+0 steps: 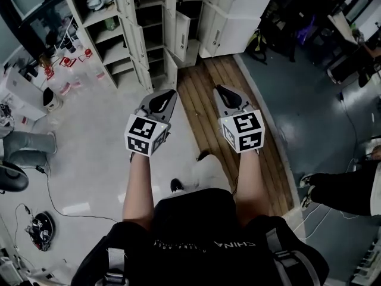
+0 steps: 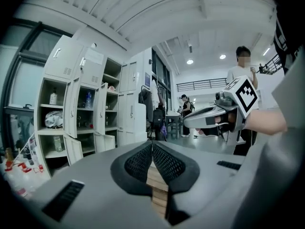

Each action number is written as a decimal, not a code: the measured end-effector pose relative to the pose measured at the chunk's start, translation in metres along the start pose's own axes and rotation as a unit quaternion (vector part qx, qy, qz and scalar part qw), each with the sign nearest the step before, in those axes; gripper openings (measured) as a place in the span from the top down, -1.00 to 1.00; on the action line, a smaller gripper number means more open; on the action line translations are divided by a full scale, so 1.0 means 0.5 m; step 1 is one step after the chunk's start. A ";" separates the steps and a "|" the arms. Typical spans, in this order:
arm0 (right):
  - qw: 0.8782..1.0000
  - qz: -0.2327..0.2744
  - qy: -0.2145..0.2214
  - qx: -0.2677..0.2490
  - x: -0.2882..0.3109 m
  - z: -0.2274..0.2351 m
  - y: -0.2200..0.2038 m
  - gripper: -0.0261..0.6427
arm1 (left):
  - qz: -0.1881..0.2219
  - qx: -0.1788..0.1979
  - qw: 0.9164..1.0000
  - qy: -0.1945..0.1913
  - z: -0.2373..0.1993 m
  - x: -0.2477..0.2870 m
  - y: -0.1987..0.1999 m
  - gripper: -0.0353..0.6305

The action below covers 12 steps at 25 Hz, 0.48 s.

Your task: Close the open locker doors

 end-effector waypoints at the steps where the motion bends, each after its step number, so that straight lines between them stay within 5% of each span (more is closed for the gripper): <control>1: 1.000 -0.001 -0.002 0.001 0.011 0.003 -0.001 0.79 | -0.001 0.001 1.000 -0.004 -0.008 0.009 0.000 0.82; 12: 1.000 -0.003 -0.022 0.018 0.156 0.126 -0.035 0.79 | -0.016 0.018 0.999 -0.034 -0.098 0.195 0.001 0.83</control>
Point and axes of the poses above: the fingertips, and each gripper's own axes: x forward along the fingers, z to its right, y out of its top, the point moved 1 cm from there along -x, backward along the fingers, and after that the axes turned 13 degrees about -y, right-handed, at the moved point
